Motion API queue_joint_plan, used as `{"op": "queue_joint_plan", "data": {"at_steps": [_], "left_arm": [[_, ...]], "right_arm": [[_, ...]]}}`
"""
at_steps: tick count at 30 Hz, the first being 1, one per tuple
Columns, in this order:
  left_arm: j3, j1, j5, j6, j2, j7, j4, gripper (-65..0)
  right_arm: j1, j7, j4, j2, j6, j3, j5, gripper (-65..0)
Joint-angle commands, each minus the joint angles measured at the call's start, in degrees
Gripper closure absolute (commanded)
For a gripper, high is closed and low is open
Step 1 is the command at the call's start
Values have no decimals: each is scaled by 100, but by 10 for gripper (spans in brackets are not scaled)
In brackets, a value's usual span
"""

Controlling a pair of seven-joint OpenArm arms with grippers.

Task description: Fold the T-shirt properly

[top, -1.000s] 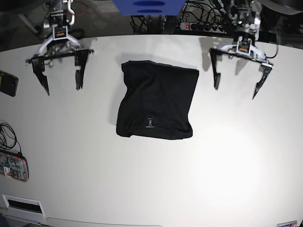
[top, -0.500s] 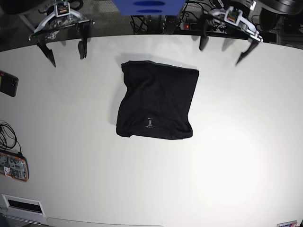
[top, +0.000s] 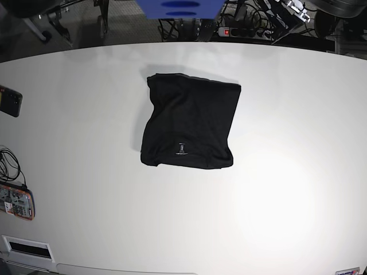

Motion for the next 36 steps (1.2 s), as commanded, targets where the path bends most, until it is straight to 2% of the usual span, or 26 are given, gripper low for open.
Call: {"op": "queue_joint_plan", "data": {"at_steps": [1, 7, 10, 17, 21, 24, 30, 36], "left_arm": [[13, 176, -70, 32, -69, -157, -30, -644], [22, 282, -79, 32, -86, -157, -636, -644], [189, 238, -70, 32, -244, -149, -1076, -644], [989, -588, -70, 32, -341, -149, -2517, -644], [1358, -1107, -97, 41, -323, -149, -3423, -644], [1428, -1503, -97, 41, -315, -149, -4205, -644], [1437, -2232, -62, 41, -121, -140, -5462, -644], [1806, -3032, -62, 41, -104, -122, -6790, -644]], "right_arm": [[-229, 153, -18, 38, -17, 23, 72, -457], [-651, 153, -475, 38, -17, 15, 72, -457], [-703, 153, -844, 38, -17, 15, 64, -457], [-686, 153, -1811, 38, -17, 23, 64, -457], [-677, 153, -2840, 47, -17, 15, 55, -457], [-325, 153, -3402, 188, -8, -3, 46, -457], [800, 153, -4589, 346, -8, -574, 46, -457], [1617, 153, -6066, 346, -8, -794, 46, -457]]}}
